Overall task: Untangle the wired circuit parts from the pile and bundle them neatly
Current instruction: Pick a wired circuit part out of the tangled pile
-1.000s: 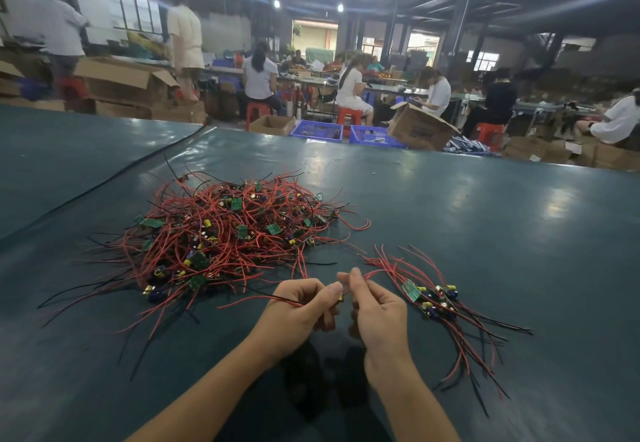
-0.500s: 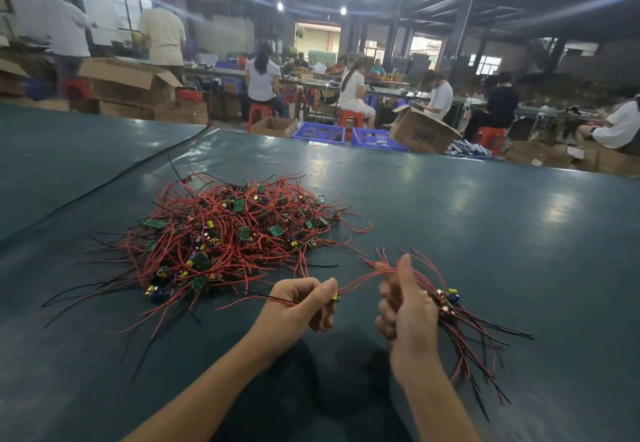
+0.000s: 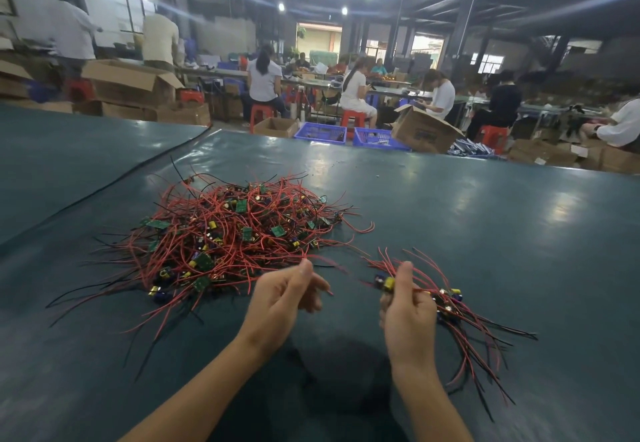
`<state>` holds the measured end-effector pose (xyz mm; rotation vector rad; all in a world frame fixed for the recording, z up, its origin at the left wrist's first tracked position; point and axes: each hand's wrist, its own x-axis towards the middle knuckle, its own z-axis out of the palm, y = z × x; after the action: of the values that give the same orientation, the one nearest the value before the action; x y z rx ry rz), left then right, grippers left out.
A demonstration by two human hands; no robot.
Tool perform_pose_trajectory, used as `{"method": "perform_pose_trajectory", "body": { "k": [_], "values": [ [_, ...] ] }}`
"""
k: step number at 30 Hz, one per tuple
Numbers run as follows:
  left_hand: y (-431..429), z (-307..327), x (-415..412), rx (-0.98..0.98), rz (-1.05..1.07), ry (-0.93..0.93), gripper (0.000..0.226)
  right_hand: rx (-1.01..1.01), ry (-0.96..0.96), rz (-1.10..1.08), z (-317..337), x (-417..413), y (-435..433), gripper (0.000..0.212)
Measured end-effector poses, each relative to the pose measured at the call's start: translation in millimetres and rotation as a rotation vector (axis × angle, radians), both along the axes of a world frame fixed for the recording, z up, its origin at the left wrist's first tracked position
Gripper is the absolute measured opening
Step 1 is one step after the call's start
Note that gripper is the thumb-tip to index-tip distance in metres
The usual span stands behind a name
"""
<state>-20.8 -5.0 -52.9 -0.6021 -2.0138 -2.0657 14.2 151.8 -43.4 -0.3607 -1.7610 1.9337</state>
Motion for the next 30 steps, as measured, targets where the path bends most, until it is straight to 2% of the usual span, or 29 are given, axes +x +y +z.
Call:
{"method": "perform_pose_trajectory", "body": {
  "k": [2, 3, 5, 7, 9, 11, 15, 19, 24, 30],
  "values": [
    [-8, 5, -6, 0.078, 0.171, 0.059, 0.049, -0.306, -0.073, -0.008, 2, -3, 12, 0.054],
    [-15, 6, -10, 0.033, 0.283, 0.124, 0.043, -0.444, -0.094, 0.015, 3, -4, 17, 0.052],
    [-29, 5, -20, -0.228, 0.522, 0.321, 0.033, -0.632, -0.125, 0.082, 4, -6, 22, 0.047],
    [-40, 0, -28, -0.487, 0.668, 0.445, 0.029, -0.703, -0.137, 0.132, 2, -6, 24, 0.041],
    [-47, -6, -35, -0.661, 0.733, 0.418, 0.024, -0.714, -0.138, 0.136, 0, -6, 23, 0.036],
    [-52, -14, -43, -0.774, 0.727, 0.3, 0.024, -0.685, -0.139, 0.121, 0, -7, 23, 0.03],
    [-62, -23, -57, -0.84, 0.611, 0.021, 0.04, -0.604, -0.15, 0.1, -2, -7, 19, 0.021],
    [-64, -23, -68, -0.868, 0.585, -0.035, 0.047, -0.552, -0.16, 0.094, -4, -7, 18, 0.017],
    [-61, -18, -79, -1.023, 0.593, -0.12, 0.054, -0.521, -0.158, 0.112, -3, -7, 16, 0.016],
    [-62, -12, -86, -1.034, 0.641, -0.181, 0.056, -0.497, -0.158, 0.132, -4, -9, 13, 0.015]
  ]
}}
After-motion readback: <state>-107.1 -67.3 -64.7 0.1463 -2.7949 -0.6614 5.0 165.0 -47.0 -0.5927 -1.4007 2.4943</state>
